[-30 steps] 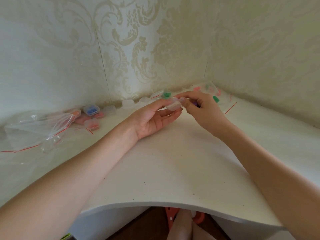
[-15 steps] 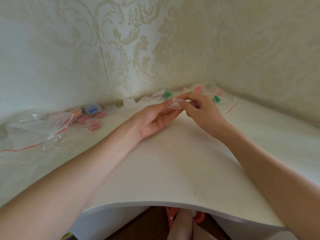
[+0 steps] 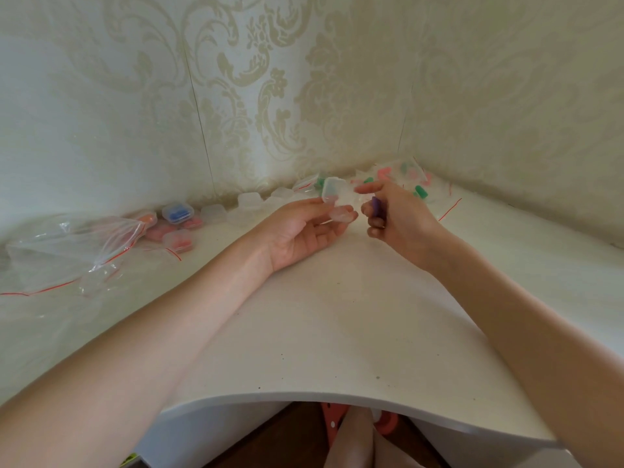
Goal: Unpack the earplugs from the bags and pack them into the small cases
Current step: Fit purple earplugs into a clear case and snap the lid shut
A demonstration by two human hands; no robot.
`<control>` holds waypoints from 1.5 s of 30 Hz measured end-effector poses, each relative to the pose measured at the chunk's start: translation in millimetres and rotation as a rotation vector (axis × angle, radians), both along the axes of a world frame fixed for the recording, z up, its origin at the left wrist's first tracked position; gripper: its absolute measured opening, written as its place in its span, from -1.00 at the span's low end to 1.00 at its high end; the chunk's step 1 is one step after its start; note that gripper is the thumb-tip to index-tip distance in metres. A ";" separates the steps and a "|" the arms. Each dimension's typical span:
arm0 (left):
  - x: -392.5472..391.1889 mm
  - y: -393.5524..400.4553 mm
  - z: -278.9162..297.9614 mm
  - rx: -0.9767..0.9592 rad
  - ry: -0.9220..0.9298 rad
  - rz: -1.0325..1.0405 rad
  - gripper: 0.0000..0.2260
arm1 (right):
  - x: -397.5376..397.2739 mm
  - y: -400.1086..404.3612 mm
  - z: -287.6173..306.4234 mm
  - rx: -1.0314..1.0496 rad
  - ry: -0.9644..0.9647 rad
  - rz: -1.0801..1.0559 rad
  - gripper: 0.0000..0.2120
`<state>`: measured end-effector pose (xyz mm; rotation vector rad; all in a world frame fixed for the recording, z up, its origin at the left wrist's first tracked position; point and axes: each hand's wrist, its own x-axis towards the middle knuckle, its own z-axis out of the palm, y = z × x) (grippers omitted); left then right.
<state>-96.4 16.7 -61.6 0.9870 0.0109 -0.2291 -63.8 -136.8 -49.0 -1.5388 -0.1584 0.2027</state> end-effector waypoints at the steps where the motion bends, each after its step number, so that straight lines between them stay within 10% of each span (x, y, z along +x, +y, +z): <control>1: 0.9 1.2 0.2 -0.003 0.003 0.029 -0.81 | 0.8 0.1 0.6 0.050 0.016 0.001 -0.76; 20: 0.6 -6.0 0.2 0.099 -0.023 0.091 -0.82 | -15.9 3.3 0.0 -0.171 -0.511 0.002 -0.86; 26: -1.7 -11.5 -1.4 0.318 -0.114 0.091 -0.90 | -13.3 8.5 -10.9 -0.221 -0.521 0.012 -0.83; 45: -1.3 -9.0 -2.8 0.106 -0.039 0.105 -0.80 | -11.2 0.7 0.3 -0.312 -0.330 0.020 -0.62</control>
